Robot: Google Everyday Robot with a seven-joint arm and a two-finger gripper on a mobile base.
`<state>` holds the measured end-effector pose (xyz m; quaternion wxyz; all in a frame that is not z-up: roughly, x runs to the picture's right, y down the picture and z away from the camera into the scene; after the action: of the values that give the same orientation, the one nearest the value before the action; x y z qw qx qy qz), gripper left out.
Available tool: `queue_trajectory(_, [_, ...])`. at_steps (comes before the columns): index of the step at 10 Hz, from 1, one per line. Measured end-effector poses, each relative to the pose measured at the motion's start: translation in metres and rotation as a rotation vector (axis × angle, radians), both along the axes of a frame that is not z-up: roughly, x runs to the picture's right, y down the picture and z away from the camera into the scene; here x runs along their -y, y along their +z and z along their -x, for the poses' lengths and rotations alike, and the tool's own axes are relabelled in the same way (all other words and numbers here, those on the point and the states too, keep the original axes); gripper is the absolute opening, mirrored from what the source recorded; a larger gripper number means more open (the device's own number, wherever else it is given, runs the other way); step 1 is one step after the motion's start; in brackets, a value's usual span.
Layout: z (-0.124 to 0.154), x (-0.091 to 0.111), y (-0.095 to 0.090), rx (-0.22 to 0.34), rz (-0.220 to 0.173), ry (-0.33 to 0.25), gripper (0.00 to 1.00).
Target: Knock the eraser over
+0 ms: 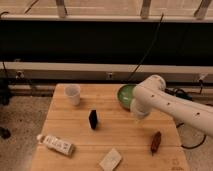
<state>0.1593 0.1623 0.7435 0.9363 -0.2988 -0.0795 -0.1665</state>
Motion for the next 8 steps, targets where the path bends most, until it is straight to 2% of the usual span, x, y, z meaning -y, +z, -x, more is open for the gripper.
queue_trajectory(1, [0.002,-0.001,0.001,0.004,0.002,-0.003,0.05])
queue_trajectory(8, [0.015,-0.004,0.007,0.032,0.005,-0.03,0.05])
